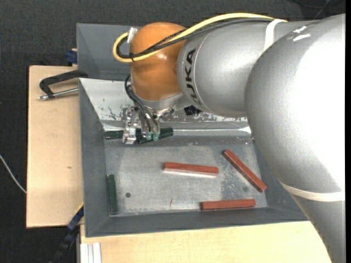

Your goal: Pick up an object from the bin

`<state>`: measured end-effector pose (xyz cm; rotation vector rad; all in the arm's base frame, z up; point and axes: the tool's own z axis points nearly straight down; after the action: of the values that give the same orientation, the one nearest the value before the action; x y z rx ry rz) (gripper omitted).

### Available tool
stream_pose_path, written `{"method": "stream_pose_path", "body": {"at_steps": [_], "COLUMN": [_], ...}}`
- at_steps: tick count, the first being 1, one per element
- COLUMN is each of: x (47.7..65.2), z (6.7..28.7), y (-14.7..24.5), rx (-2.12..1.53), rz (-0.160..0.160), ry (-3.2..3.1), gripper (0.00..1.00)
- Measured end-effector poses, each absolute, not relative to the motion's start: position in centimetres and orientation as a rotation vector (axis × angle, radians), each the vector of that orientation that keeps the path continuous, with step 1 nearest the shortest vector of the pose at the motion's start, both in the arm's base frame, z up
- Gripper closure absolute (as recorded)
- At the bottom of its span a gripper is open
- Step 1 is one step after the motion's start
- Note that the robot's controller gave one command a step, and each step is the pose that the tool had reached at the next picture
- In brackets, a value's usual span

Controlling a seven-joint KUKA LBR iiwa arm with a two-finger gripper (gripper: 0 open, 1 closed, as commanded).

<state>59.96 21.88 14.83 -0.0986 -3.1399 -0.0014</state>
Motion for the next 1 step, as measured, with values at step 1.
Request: {"method": "stream_pose_path", "body": {"at_steps": [1], "x": [59.89], "z": [13.01], "y": [21.42], "rx": [-0.153], "rz": [0.0], "ry": [-3.134], "gripper": [1.0]}}
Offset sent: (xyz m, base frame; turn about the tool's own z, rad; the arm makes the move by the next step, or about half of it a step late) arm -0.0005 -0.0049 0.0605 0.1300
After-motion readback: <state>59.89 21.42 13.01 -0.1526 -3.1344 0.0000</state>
